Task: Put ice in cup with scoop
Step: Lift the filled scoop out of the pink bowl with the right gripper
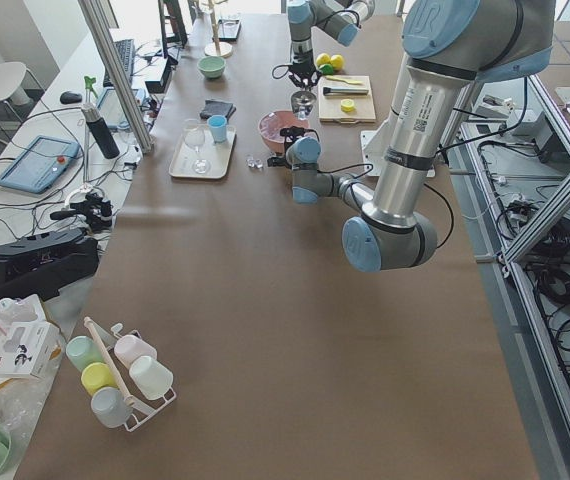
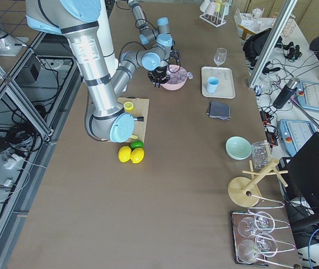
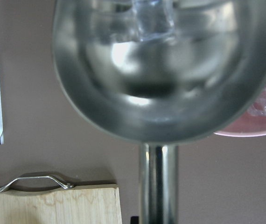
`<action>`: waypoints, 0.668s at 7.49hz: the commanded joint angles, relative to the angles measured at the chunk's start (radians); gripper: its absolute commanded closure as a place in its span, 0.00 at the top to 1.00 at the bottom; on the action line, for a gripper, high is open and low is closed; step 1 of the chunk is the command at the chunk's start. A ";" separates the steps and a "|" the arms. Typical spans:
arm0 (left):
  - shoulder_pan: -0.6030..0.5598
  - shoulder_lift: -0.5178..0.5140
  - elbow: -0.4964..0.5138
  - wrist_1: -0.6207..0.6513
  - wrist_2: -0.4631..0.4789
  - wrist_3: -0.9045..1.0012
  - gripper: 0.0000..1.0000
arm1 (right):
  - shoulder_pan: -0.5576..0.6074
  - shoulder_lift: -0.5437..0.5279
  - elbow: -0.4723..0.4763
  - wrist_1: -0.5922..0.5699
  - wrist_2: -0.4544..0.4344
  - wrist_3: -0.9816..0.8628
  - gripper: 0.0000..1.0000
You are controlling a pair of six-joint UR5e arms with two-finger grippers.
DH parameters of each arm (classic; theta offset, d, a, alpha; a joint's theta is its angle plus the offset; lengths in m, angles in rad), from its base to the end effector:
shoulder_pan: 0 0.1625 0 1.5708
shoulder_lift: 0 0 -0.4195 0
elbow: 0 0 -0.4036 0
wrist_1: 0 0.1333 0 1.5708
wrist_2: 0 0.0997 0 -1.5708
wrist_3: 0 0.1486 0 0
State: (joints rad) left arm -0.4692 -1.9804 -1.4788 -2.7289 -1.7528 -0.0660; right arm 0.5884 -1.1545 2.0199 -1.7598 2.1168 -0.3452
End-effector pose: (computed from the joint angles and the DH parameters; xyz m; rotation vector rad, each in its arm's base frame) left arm 0.5811 -0.4139 0.3359 1.2049 0.9821 0.9647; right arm -0.4584 -0.3734 0.2755 0.5062 -0.7729 -1.4257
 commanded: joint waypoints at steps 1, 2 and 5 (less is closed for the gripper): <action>0.000 0.002 0.000 -0.002 -0.001 0.000 0.98 | 0.091 0.002 0.005 -0.026 0.061 0.008 0.00; 0.000 0.003 0.000 -0.002 -0.002 0.000 0.98 | 0.135 0.004 0.003 -0.079 0.083 0.008 0.00; -0.020 0.018 -0.005 -0.009 -0.004 0.003 0.98 | 0.238 0.006 -0.006 -0.176 0.086 0.006 0.00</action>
State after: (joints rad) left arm -0.4764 -1.9740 -1.4797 -2.7316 -1.7555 -0.0657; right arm 0.7624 -1.1498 2.0170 -1.8752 2.1923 -0.3376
